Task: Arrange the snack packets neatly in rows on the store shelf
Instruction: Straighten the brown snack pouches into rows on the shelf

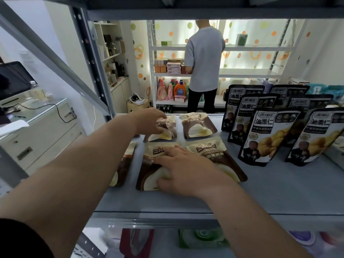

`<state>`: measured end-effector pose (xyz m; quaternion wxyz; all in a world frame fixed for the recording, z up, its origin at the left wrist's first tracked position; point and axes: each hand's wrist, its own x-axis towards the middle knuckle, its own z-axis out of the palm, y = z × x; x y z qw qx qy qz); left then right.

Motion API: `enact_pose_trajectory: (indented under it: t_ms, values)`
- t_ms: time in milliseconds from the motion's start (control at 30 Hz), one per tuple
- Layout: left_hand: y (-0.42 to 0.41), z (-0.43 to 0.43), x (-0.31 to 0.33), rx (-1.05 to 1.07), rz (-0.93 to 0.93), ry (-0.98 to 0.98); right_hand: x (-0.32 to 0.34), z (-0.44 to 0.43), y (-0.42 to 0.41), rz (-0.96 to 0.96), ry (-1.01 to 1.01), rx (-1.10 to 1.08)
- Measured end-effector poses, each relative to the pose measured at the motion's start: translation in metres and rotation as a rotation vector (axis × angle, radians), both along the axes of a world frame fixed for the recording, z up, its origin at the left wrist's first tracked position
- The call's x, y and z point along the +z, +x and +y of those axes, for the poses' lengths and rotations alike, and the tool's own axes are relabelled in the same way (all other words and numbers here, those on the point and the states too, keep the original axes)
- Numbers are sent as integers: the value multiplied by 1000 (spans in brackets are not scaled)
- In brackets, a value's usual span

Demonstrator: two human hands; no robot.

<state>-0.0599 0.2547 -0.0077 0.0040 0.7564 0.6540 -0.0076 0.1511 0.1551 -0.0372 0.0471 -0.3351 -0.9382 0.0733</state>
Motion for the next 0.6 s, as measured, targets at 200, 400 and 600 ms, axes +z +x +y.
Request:
enact_pose_trajectory:
  t_ms: [200, 400, 600]
  values:
    - [-3, -57, 25, 124, 2, 75, 17, 8, -2, 84, 68, 12]
    - [-16, -129, 10, 264, -39, 27, 36, 34, -37, 41, 96, 47]
    - [-28, -175, -23, 370, -187, 52, 43, 67, -99, -39, 136, 80]
